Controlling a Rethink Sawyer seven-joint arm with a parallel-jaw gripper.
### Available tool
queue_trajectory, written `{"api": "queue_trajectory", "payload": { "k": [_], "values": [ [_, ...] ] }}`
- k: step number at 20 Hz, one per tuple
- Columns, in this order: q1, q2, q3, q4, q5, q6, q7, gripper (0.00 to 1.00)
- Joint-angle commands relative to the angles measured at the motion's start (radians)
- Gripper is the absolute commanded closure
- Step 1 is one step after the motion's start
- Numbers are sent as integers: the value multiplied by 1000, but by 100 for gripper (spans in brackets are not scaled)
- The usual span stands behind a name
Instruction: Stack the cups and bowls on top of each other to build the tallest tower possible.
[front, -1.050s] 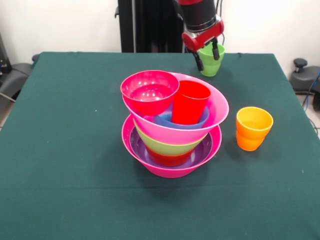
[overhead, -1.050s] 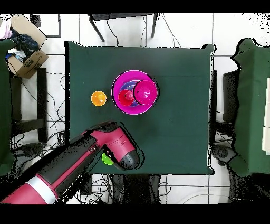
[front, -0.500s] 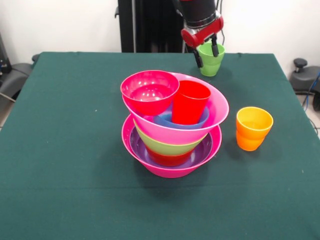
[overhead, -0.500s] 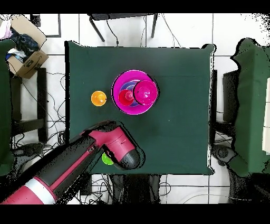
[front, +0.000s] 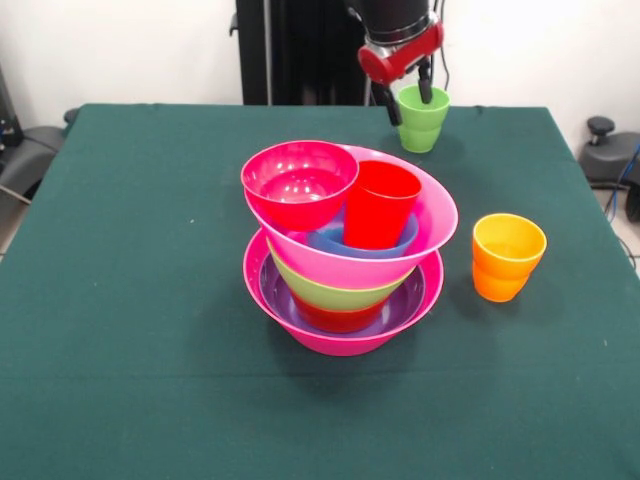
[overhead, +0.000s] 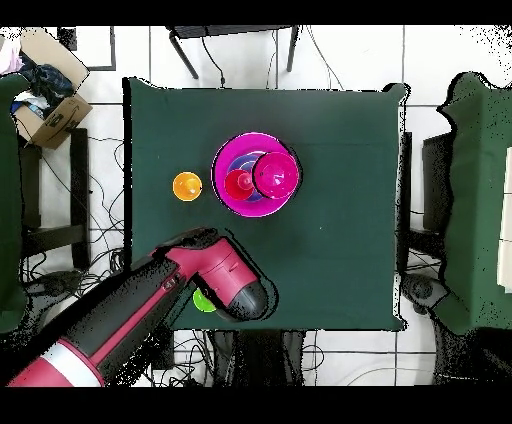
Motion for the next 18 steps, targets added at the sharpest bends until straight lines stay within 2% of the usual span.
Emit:
{"api": "queue_trajectory", "payload": {
  "k": [1, 9, 18],
  "values": [
    [-20, -8, 122, 32, -54, 45, -181, 0],
    [-28, 21, 159, 42, -59, 88, -213, 0],
    [-28, 56, 203, 28, -4, 131, -232, 0]
  ]
}}
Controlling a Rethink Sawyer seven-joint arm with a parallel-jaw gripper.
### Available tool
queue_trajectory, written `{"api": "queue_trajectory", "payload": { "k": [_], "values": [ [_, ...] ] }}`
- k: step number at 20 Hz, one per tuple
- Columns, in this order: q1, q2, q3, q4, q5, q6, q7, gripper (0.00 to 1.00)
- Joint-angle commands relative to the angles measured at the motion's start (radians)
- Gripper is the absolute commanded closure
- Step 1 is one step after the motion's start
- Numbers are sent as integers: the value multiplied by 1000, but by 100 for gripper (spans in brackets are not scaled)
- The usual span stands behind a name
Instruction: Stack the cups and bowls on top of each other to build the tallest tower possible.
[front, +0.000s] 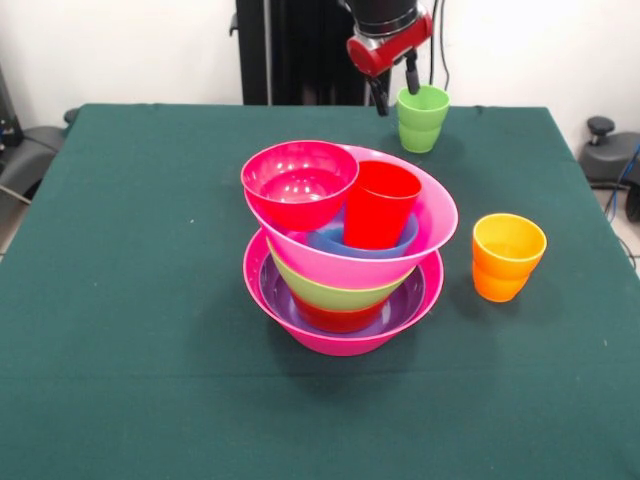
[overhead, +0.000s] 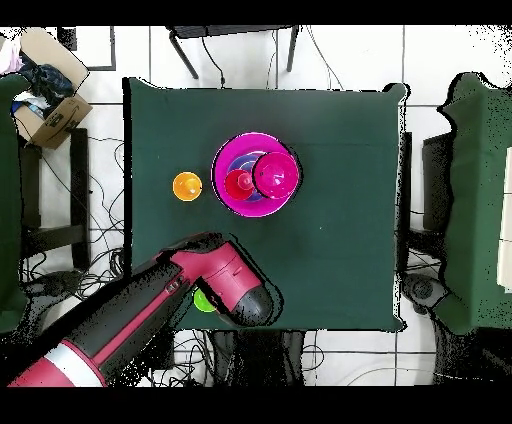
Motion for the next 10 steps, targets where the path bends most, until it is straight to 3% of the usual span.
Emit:
{"api": "queue_trajectory", "payload": {
  "k": [1, 10],
  "values": [
    [-26, 53, 206, 3, 35, 132, -235, 0],
    [-10, 64, 228, 15, 68, 150, -202, 0]
  ]
}}
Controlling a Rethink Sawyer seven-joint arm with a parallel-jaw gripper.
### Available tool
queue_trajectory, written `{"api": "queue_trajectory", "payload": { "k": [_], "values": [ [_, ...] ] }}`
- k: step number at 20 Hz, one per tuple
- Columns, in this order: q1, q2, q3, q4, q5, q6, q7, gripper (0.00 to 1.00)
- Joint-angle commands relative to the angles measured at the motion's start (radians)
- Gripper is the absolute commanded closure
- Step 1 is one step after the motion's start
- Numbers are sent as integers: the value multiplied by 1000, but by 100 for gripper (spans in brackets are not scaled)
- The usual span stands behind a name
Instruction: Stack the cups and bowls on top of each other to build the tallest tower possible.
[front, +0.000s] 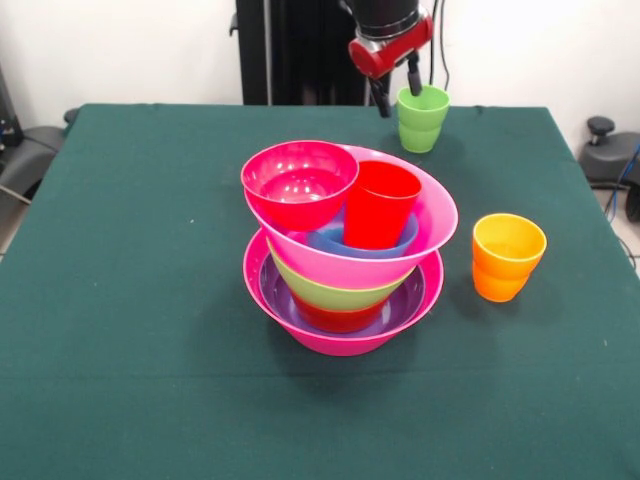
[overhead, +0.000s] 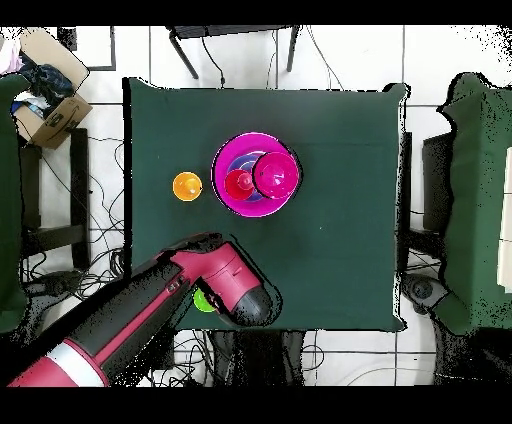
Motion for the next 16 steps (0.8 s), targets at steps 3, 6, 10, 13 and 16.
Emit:
{"api": "queue_trajectory", "payload": {
  "k": [3, 6, 10, 13, 16],
  "values": [
    [-9, 76, 236, 19, 93, 174, -201, 0],
    [-14, 89, 258, 26, 120, 200, -209, 0],
    [-14, 125, 274, 10, 134, 241, -200, 0],
    [-12, 156, 279, -10, 124, 259, -194, 0],
    [-17, 183, 287, -26, 113, 275, -209, 0]
  ]
}}
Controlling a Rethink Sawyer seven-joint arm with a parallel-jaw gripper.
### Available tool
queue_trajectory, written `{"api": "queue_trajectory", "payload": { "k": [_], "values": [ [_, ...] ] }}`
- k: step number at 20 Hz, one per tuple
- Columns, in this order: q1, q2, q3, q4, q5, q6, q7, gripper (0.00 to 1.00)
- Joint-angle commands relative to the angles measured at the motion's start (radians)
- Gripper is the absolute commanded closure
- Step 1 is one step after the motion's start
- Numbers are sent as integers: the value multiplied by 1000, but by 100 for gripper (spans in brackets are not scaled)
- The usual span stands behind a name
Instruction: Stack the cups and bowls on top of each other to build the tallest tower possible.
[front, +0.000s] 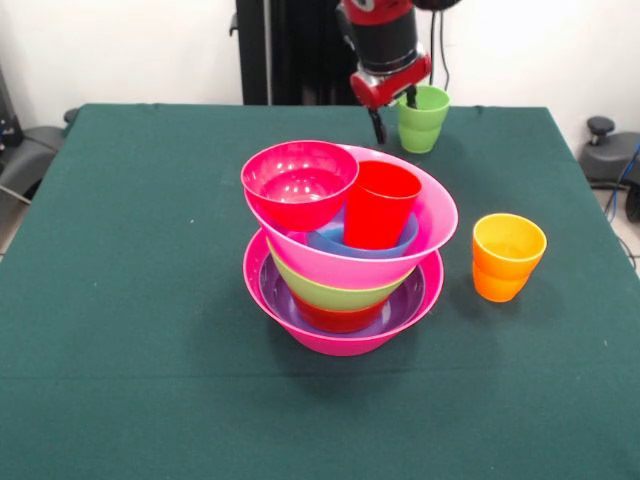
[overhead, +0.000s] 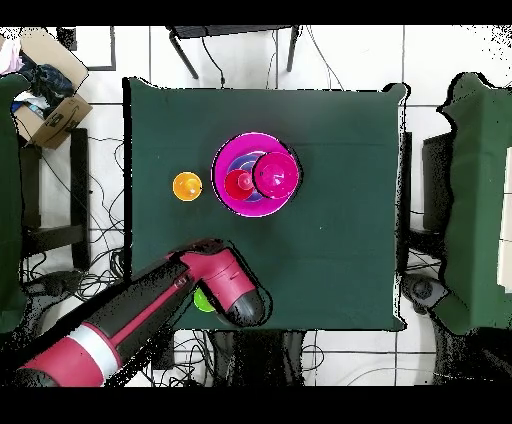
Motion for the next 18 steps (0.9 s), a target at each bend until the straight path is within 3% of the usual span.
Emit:
{"api": "queue_trajectory", "payload": {
  "k": [1, 6, 7, 10, 11, 13, 18],
  "values": [
    [-16, 113, 207, -38, 32, 158, -203, 0],
    [-24, 127, 226, -54, 45, 167, -214, 0],
    [-24, 123, 228, -51, 57, 170, -208, 100],
    [13, 135, 212, -53, 40, 199, -130, 100],
    [7, 125, 214, -43, 56, 189, -165, 100],
    [16, 126, 214, -41, 15, 147, -208, 100],
    [38, 65, 167, 16, -25, 93, -135, 100]
  ]
}}
